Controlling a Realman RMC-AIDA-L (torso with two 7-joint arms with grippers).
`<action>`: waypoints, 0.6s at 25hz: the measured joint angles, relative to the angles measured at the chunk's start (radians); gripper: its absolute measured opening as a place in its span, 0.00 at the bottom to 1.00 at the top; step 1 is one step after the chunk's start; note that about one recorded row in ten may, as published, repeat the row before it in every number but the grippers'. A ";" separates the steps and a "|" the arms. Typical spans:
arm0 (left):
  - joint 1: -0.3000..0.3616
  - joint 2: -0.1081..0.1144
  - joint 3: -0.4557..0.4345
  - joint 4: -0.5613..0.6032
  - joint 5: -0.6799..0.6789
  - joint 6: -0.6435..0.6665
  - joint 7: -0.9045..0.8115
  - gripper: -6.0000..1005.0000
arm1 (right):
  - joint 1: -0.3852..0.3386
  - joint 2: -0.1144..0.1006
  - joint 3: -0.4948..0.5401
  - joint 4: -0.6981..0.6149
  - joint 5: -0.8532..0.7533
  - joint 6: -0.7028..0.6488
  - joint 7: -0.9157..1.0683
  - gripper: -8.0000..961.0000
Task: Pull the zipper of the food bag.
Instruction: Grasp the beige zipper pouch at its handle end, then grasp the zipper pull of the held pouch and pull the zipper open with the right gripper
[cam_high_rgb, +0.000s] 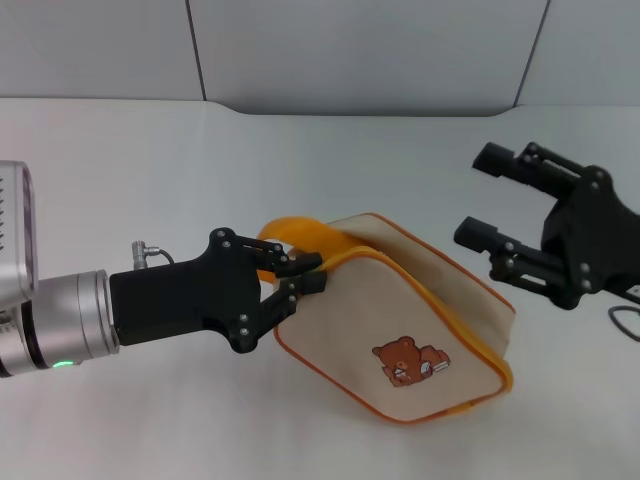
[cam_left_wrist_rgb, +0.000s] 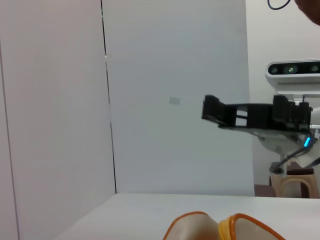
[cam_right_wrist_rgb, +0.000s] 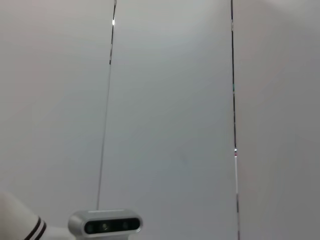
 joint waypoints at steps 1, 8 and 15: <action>0.000 0.000 0.000 0.006 0.000 0.001 0.002 0.13 | 0.000 0.000 -0.016 0.009 -0.004 0.003 0.000 0.77; 0.008 0.000 0.001 0.010 -0.002 0.003 0.030 0.10 | -0.002 -0.011 -0.078 0.021 -0.008 0.019 0.149 0.65; 0.021 0.000 0.001 0.026 -0.002 0.009 0.030 0.10 | 0.038 -0.057 -0.224 0.027 -0.009 0.152 0.475 0.29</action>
